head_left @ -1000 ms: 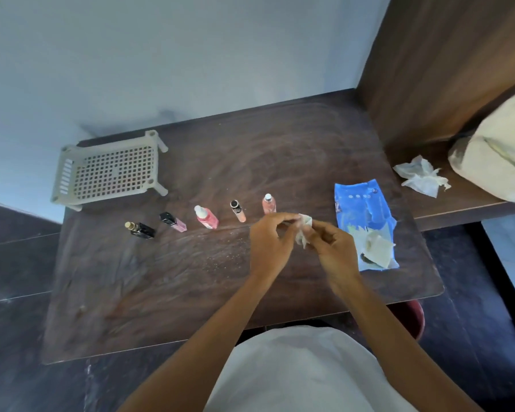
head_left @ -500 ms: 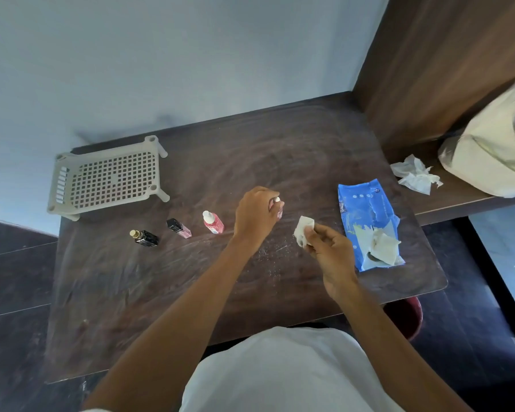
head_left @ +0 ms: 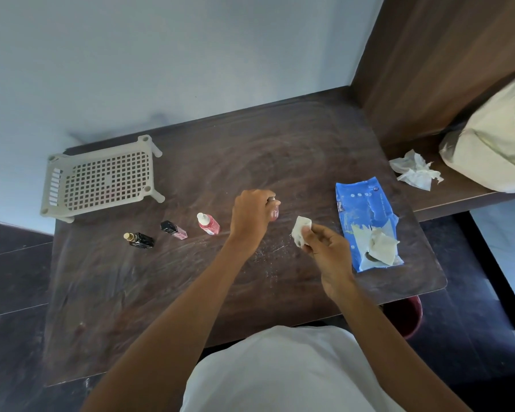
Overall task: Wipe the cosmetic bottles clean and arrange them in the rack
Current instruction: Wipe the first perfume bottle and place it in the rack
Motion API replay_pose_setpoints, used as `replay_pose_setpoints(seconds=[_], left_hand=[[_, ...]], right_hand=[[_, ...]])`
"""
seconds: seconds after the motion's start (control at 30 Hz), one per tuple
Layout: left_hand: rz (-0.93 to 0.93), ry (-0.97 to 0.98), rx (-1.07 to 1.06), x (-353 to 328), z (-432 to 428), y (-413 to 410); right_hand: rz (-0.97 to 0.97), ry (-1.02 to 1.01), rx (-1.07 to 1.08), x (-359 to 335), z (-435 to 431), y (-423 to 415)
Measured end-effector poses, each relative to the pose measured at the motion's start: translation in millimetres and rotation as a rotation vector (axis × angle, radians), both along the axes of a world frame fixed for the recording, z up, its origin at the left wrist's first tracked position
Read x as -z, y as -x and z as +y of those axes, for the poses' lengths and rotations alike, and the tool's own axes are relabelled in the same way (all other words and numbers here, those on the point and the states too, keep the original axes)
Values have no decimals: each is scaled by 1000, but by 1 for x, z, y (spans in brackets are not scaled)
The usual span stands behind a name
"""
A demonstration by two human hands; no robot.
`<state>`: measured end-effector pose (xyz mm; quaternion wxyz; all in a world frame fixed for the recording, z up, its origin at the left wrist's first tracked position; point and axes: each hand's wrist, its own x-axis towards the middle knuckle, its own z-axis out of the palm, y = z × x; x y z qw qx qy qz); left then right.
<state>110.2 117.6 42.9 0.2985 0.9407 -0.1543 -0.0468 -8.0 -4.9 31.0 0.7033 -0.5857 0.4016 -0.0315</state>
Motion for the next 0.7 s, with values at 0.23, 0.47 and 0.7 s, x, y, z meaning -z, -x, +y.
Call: replay_pose_setpoints(seconds=[0.23,0.47,0.7], left_hand=[[-15,-4,7,-3,0,4],[-149,129,12,-11,-4,25],[115,465,-255,-23,5,53]], right_hand=[[31,30,-10,4,-6,1],[38,91,14,8,-11,4],[-190,722,-82,-25,-8,-6]])
